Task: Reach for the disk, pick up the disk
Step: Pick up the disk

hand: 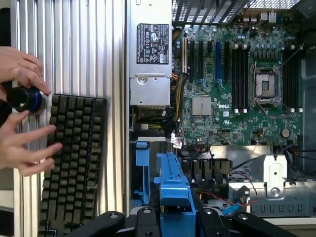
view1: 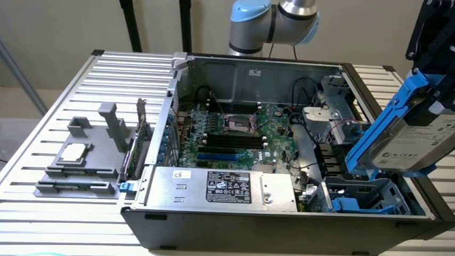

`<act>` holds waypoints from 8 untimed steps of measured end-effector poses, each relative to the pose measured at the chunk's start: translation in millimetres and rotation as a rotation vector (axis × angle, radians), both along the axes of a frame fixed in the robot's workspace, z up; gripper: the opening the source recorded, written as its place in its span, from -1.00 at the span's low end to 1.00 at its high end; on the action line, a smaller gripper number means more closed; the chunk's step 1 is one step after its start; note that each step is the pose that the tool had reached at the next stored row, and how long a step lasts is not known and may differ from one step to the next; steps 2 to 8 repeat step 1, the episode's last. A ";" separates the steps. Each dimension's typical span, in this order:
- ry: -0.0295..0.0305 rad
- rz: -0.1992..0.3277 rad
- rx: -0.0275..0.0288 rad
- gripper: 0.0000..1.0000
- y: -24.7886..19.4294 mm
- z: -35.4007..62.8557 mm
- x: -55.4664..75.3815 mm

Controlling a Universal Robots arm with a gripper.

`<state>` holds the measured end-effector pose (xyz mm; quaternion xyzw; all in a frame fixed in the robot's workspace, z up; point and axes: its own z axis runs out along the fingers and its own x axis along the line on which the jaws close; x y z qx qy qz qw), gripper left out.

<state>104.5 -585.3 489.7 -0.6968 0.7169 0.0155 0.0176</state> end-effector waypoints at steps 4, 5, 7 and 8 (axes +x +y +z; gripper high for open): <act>0.0000 0.000 0.0000 -0.35 0.0 0.0 0.0; 0.0000 0.000 0.0000 -0.35 0.0 0.0 0.0; 0.0000 0.000 0.0000 -0.35 0.0 0.0 0.0; 0.0000 0.000 0.0000 -0.35 0.0 0.0 0.0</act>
